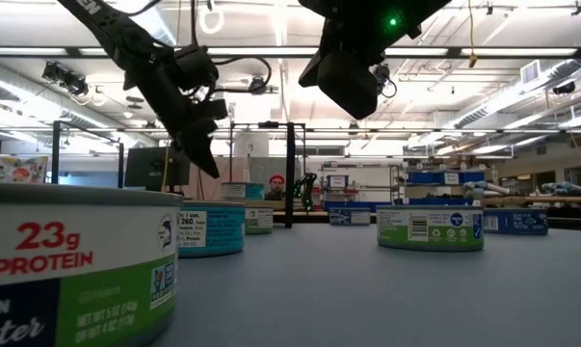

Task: Stack canned seafood by type on shelf
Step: Put the yellow blue tuna can on the shelf

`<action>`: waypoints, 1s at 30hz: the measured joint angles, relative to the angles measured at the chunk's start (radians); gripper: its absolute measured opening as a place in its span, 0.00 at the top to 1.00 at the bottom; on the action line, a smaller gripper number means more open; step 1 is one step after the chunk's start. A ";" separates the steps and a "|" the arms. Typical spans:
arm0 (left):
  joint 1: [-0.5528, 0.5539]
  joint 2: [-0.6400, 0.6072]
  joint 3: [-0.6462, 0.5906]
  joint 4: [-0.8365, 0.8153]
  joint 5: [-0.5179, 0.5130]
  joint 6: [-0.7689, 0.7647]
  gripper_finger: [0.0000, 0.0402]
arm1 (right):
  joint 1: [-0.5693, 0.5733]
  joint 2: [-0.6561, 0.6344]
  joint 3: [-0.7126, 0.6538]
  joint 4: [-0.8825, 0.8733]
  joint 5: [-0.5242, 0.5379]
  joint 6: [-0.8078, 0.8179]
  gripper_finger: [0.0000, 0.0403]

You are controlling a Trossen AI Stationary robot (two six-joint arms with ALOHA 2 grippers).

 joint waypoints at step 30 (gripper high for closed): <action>-0.056 0.156 -0.001 0.225 -0.011 0.033 1.00 | -0.011 0.000 0.000 -0.044 -0.094 0.111 0.99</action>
